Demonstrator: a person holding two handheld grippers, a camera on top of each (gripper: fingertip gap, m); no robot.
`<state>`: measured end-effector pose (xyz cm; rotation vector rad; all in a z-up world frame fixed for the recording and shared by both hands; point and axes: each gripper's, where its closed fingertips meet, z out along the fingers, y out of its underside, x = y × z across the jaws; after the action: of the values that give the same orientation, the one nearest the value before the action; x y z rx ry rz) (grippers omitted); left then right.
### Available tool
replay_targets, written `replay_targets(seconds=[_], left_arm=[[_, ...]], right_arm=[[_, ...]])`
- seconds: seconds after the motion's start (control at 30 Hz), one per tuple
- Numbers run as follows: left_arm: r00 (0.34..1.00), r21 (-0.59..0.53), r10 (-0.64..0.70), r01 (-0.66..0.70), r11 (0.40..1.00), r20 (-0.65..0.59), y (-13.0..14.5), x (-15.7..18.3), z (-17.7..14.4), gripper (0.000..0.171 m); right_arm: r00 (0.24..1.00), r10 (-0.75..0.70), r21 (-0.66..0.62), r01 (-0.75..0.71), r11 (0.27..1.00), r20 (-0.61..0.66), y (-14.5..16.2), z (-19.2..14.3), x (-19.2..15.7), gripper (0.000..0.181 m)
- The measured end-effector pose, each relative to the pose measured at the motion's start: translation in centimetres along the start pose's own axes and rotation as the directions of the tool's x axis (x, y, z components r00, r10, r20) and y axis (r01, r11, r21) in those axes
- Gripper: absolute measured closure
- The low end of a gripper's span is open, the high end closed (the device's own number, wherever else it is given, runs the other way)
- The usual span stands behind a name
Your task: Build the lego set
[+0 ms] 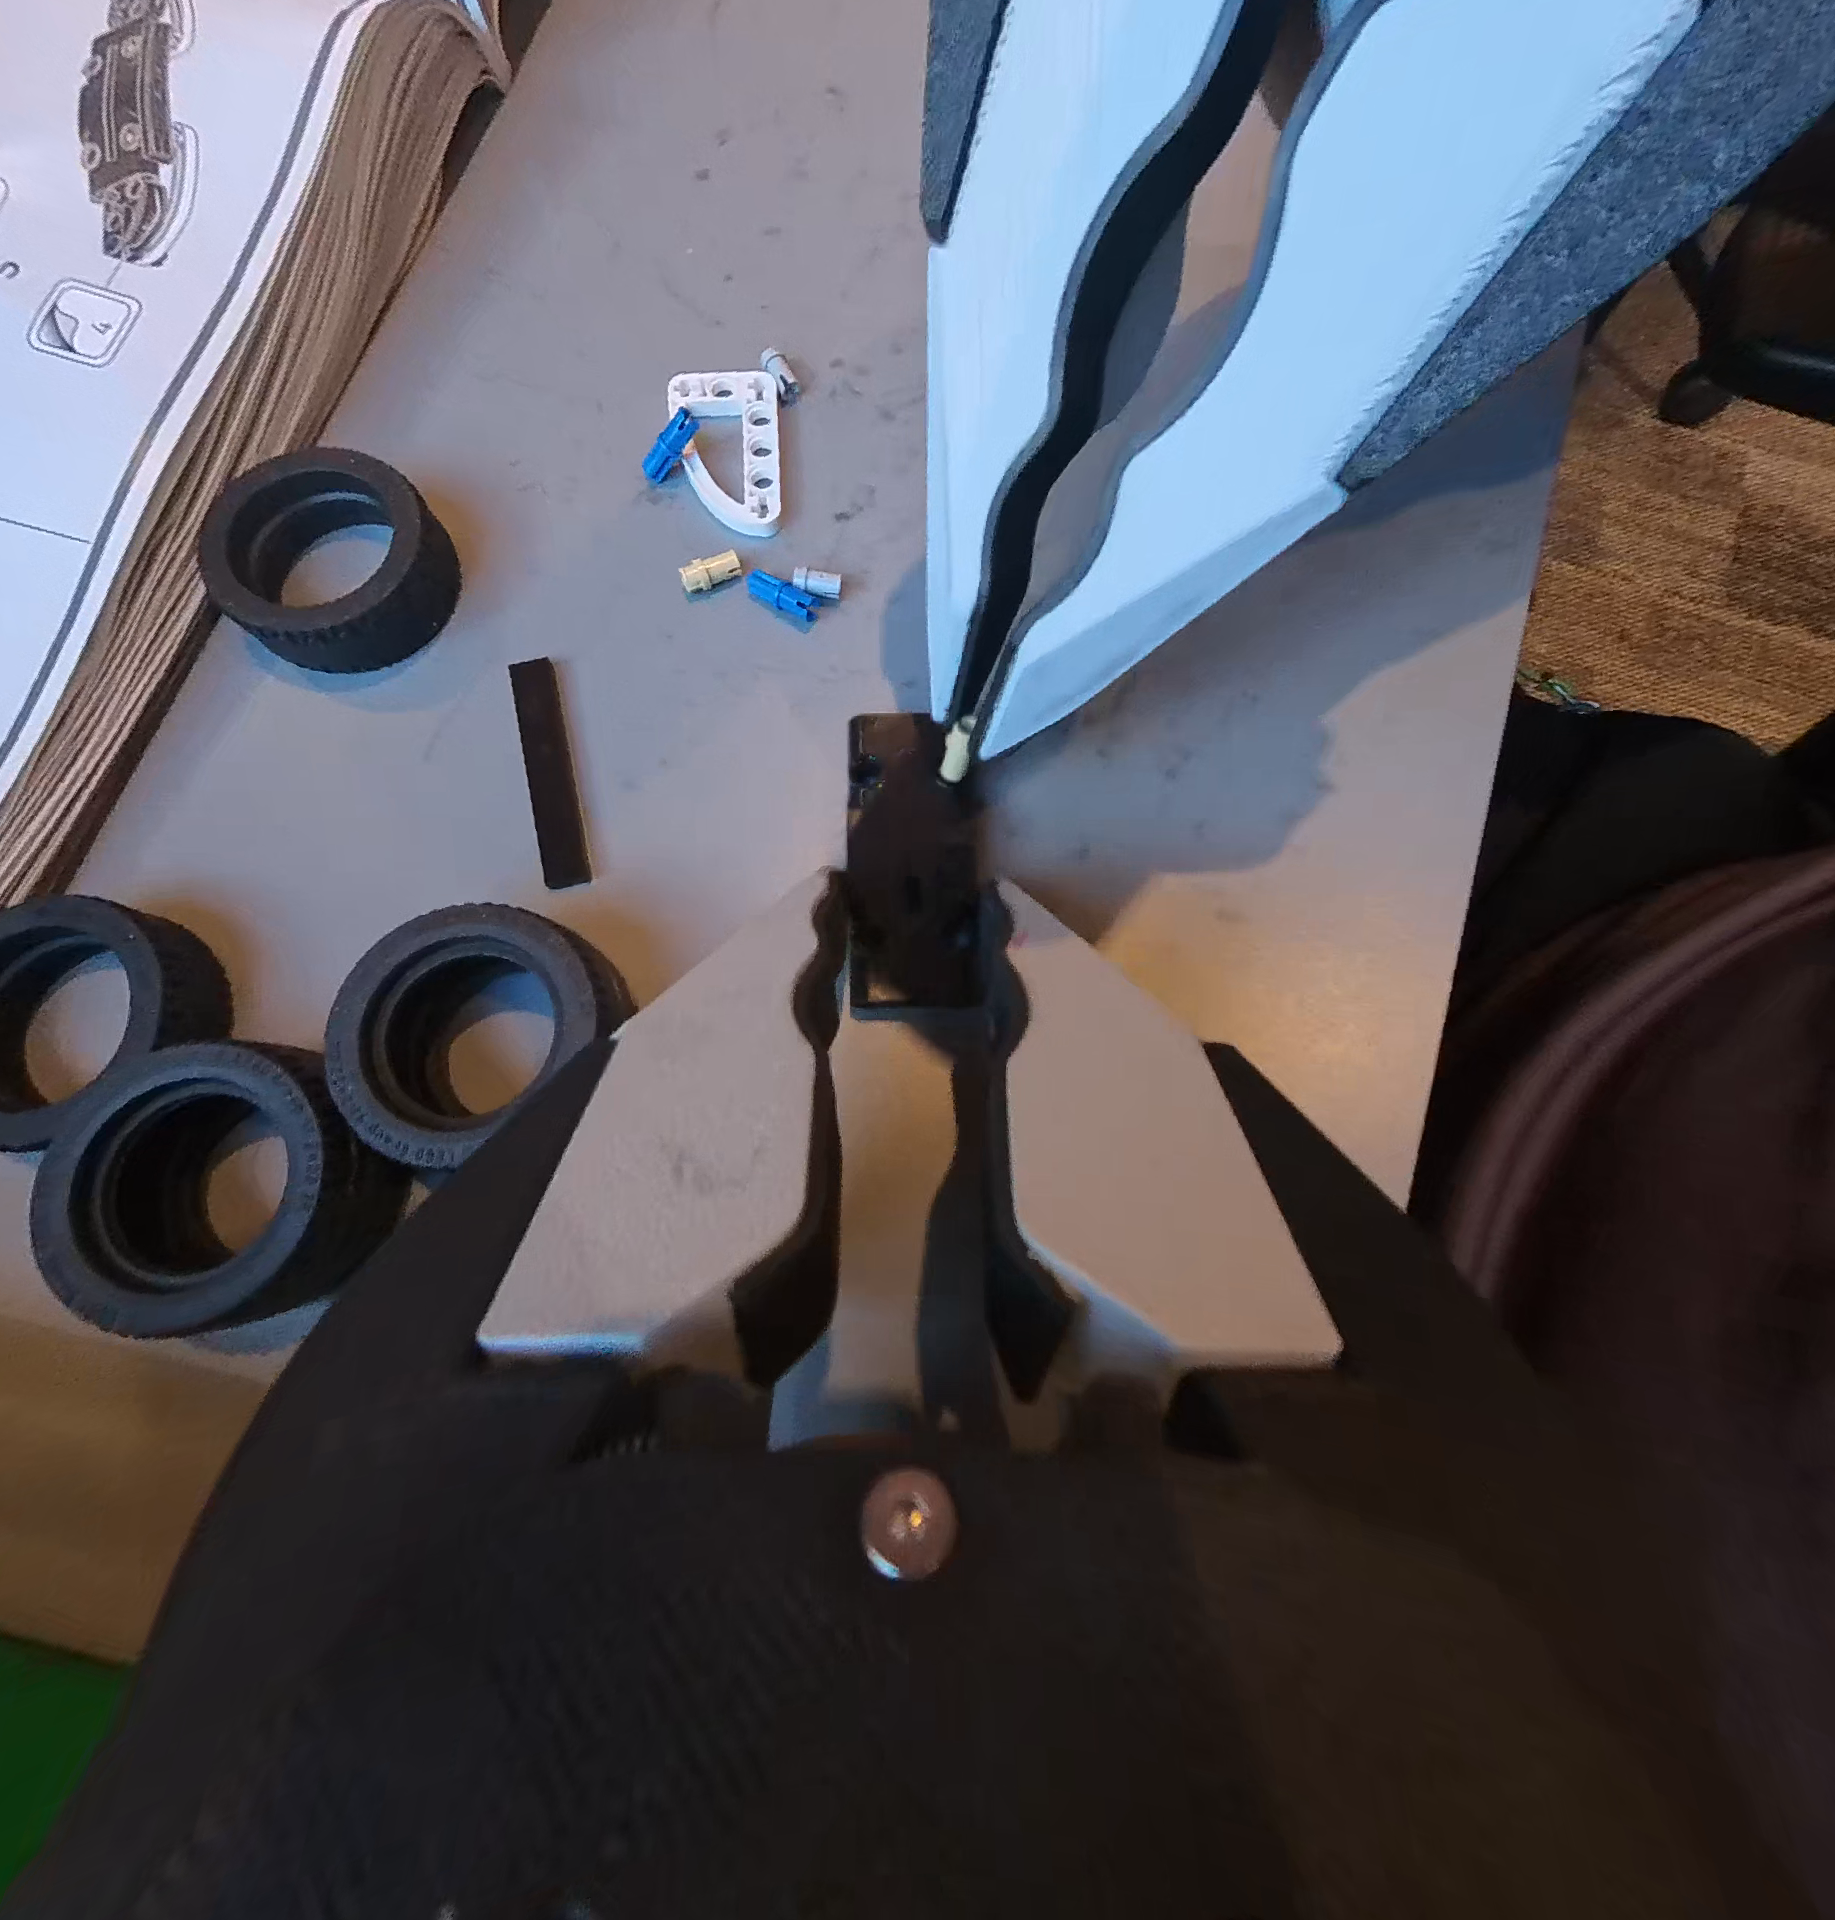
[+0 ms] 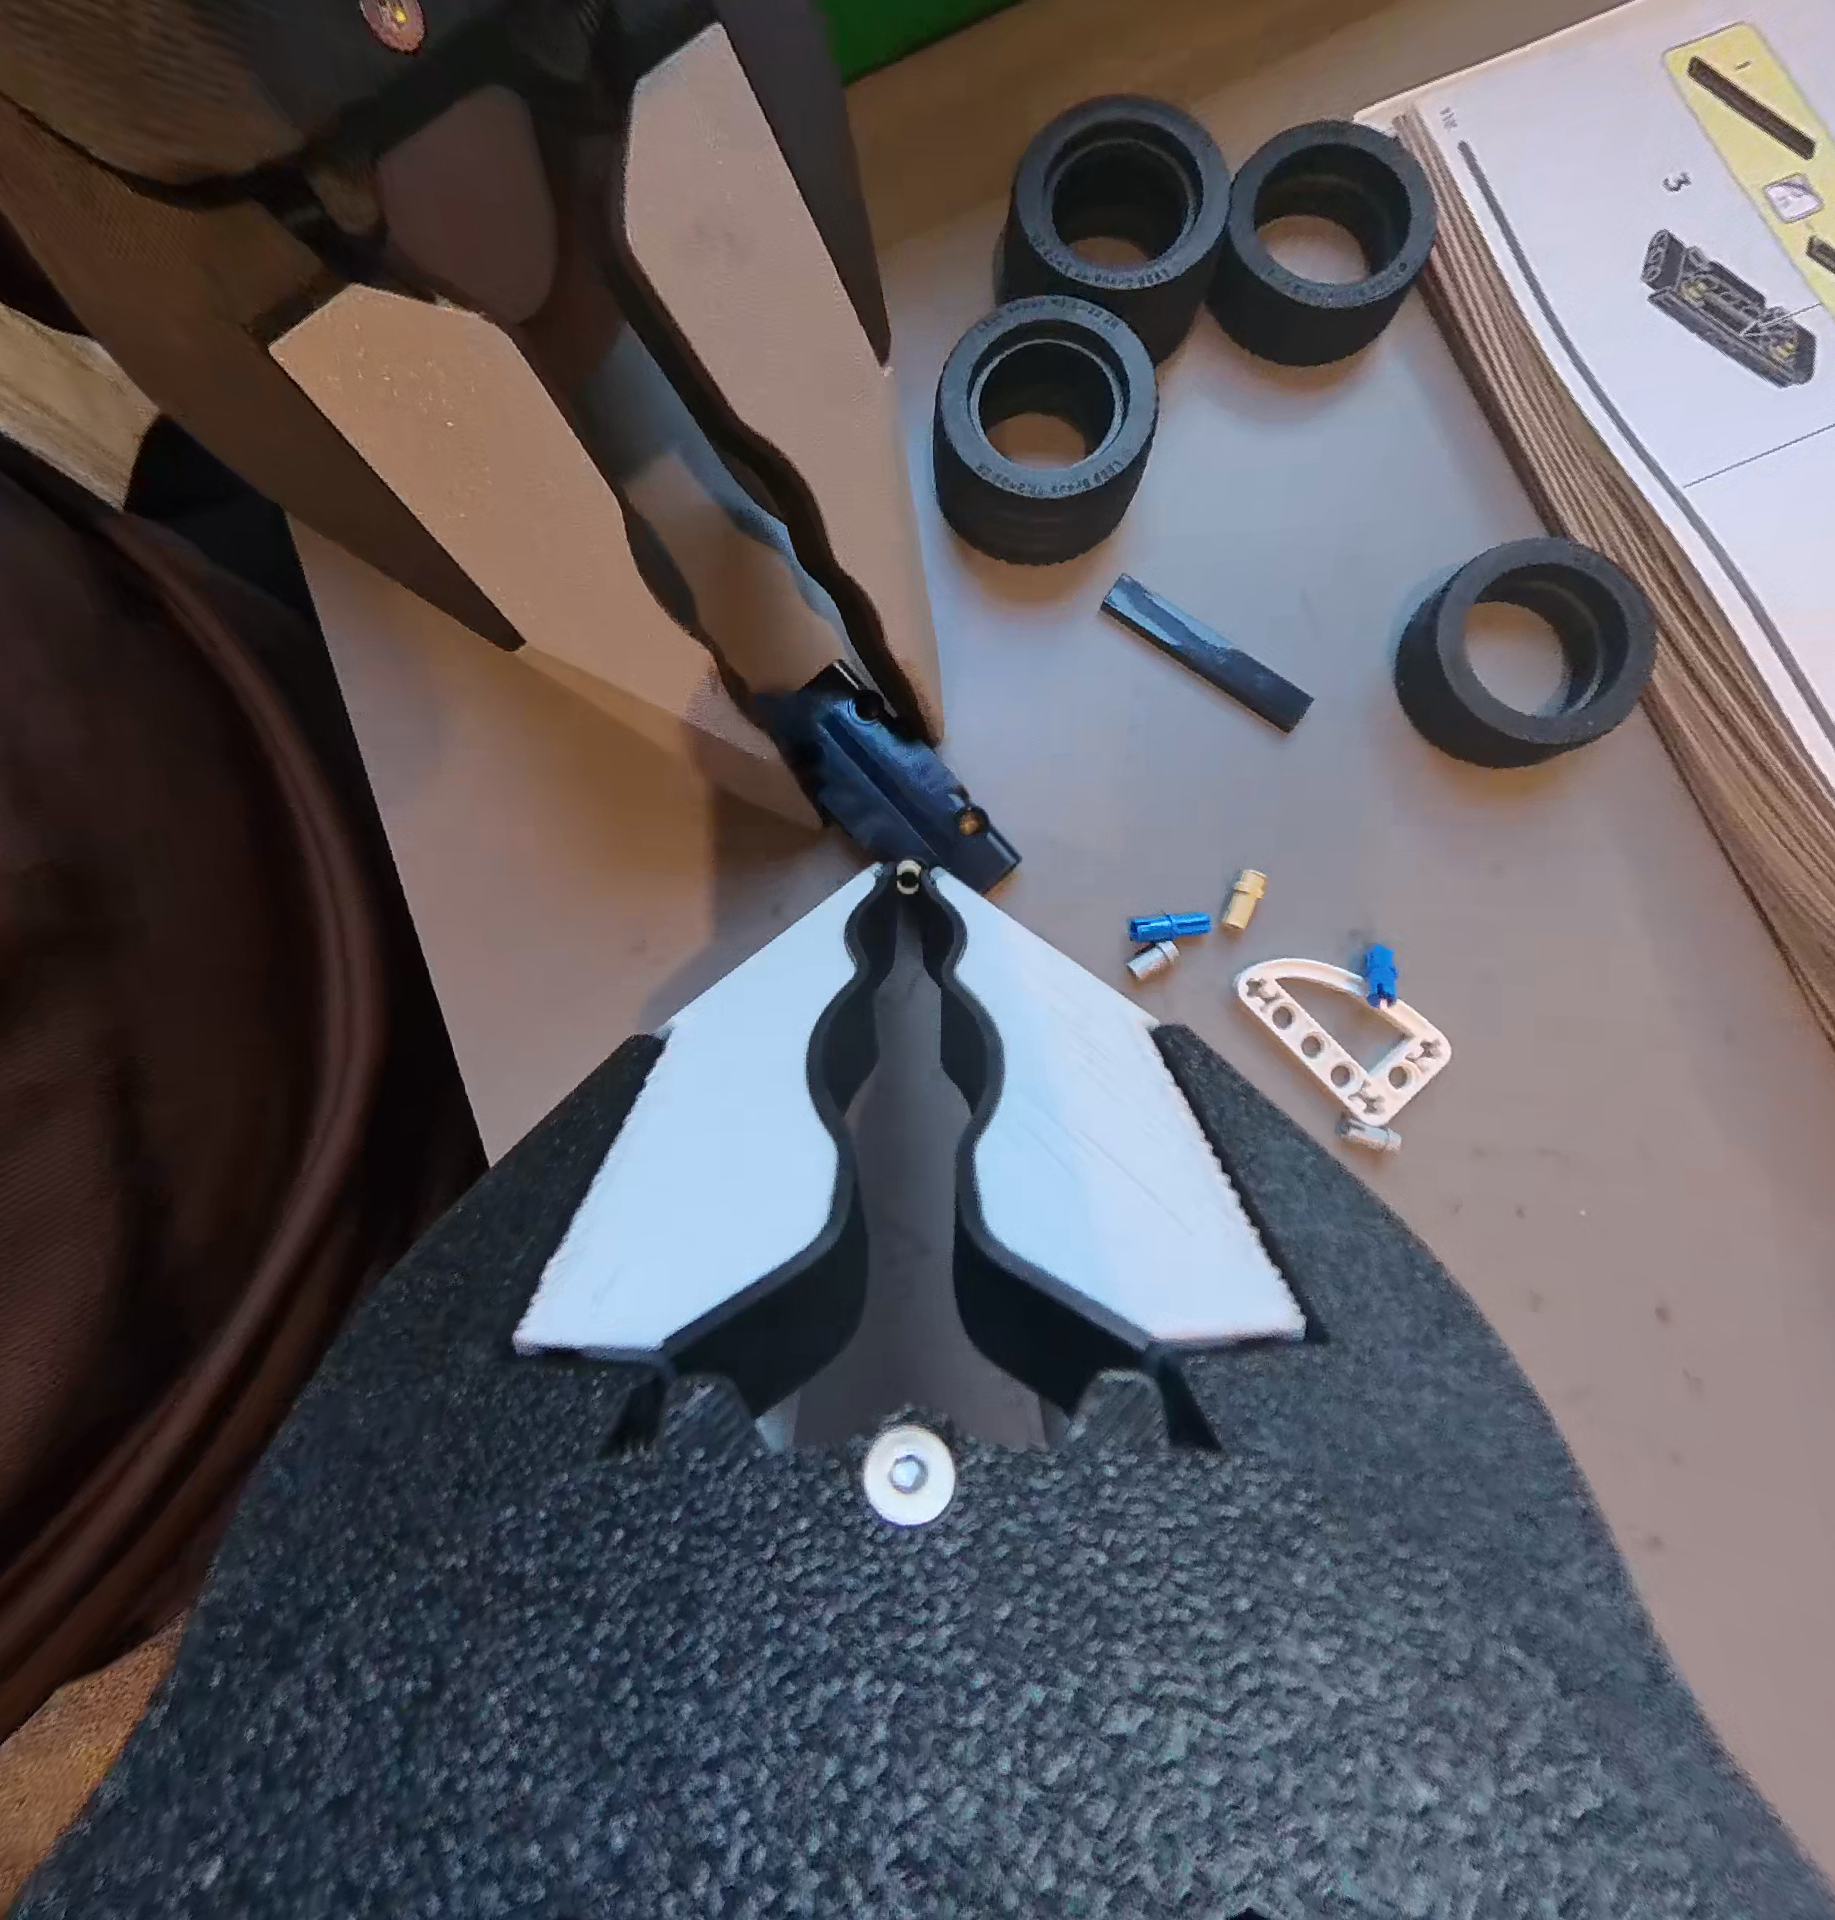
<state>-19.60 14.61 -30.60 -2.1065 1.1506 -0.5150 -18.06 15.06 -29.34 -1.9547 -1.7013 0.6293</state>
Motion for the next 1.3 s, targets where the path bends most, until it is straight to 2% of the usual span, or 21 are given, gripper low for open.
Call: replay_targets(seconds=[0.43, 0.53, 0.7, 0.83, 1.0, 1.17, 1.3], left_arm=[[1.0, 0.004, 0.008, -0.008, 1.0, -0.022, -0.09, 0.01, 0.07, 0.149], [1.0, 0.004, 0.013, -0.013, 1.0, -0.015, -0.08, -0.01, 0.06, 0.149], [1.0, 0.005, 0.012, -0.012, 1.0, -0.014, -0.08, -0.01, 0.07, 0.149], [1.0, 0.006, 0.013, -0.013, 1.0, -0.011, -0.08, -0.01, 0.06, 0.149], [1.0, 0.006, 0.011, -0.011, 1.0, -0.009, -0.07, -0.01, 0.06, 0.149], [1.0, 0.007, 0.004, -0.004, 1.0, -0.008, -0.05, 0.0, 0.06, 0.149], [1.0, 0.007, -0.002, 0.002, 1.0, -0.006, -0.04, -0.08, 0.04, 0.149]], right_arm=[[0.989, -0.15, -0.182, 0.146, 0.972, -0.009, 0.28, 0.1, 0.08, 0.178], [0.992, -0.122, -0.206, 0.123, 0.971, 0.016, 0.26, 0.12, 0.08, 0.178], [0.993, 0.055, -0.236, -0.029, 0.971, 0.105, 0.23, 0.11, 0.04, 0.178], [0.987, 0.078, -0.311, -0.031, 0.95, 0.139, 0.15, 0.15, 0.01, 0.178], [0.988, 0.021, -0.366, 0.039, 0.93, 0.156, 0.11, 0.17, 0.0, 0.178], [0.986, 0.012, -0.323, 0.043, 0.945, 0.168, 0.32, 0.11, -0.04, 0.178], [0.985, -0.094, -0.334, 0.139, 0.932, 0.148, 0.64, 0.07, 0.1, 0.178]])
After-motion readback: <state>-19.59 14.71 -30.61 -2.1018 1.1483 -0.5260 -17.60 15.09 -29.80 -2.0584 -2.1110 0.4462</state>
